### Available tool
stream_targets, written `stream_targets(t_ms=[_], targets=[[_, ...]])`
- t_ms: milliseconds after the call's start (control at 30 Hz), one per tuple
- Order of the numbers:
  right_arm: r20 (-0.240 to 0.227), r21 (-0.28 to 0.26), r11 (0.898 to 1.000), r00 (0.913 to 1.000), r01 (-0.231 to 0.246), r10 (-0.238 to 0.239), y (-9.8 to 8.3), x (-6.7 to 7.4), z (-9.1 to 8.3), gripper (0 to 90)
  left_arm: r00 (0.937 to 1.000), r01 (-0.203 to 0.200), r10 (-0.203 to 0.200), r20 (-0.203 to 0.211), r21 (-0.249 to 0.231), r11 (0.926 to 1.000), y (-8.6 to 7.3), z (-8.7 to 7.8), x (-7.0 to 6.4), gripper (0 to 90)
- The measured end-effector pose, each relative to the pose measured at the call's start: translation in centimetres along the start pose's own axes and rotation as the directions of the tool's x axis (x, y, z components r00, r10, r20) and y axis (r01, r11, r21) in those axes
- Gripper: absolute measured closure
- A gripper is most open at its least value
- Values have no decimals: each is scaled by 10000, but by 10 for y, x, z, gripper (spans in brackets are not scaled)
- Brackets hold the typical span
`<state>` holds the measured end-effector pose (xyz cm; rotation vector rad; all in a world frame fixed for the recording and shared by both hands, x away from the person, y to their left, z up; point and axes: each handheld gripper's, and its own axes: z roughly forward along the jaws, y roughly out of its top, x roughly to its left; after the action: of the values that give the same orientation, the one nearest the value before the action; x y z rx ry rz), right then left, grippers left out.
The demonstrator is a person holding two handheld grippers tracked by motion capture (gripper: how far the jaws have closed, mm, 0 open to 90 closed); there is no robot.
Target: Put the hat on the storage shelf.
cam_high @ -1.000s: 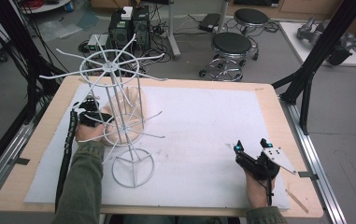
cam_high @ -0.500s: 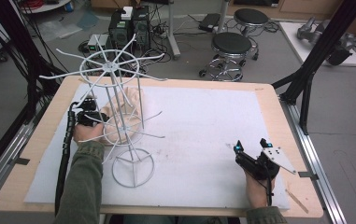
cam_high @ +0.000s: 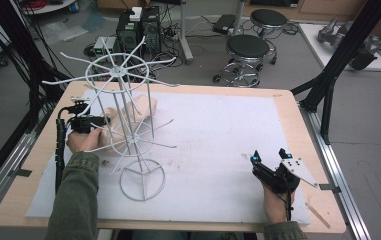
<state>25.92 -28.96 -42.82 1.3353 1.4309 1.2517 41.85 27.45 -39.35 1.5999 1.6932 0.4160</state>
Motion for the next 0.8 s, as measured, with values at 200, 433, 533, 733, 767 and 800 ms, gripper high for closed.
stream_targets(t_ms=[200,433,533,733,767,800], targets=[[-6,1,10000,10000,-8,8,0,0,0,119,9973,281,-230,695,-723,9970,4,-11,-1,811],[-10,-4,10000,10000,-4,4,0,0,0,118,9888,904,-721,1310,-1395,9861,7,-25,5,810],[5,-29,10000,10000,26,-26,0,0,0,119,9844,1148,-886,1521,-1733,9782,9,-32,7,810],[15,-20,10000,10000,91,-91,0,1,0,119,9752,1533,-1056,1947,-2494,9562,11,-44,9,809],[15,-20,10000,10000,91,-91,0,1,0,119,9752,1533,-1056,1947,-2494,9562,11,-44,9,808],[-4,-69,9998,9998,173,-173,0,2,0,119,9732,1675,-1145,1993,-2734,9472,12,-48,11,808]])
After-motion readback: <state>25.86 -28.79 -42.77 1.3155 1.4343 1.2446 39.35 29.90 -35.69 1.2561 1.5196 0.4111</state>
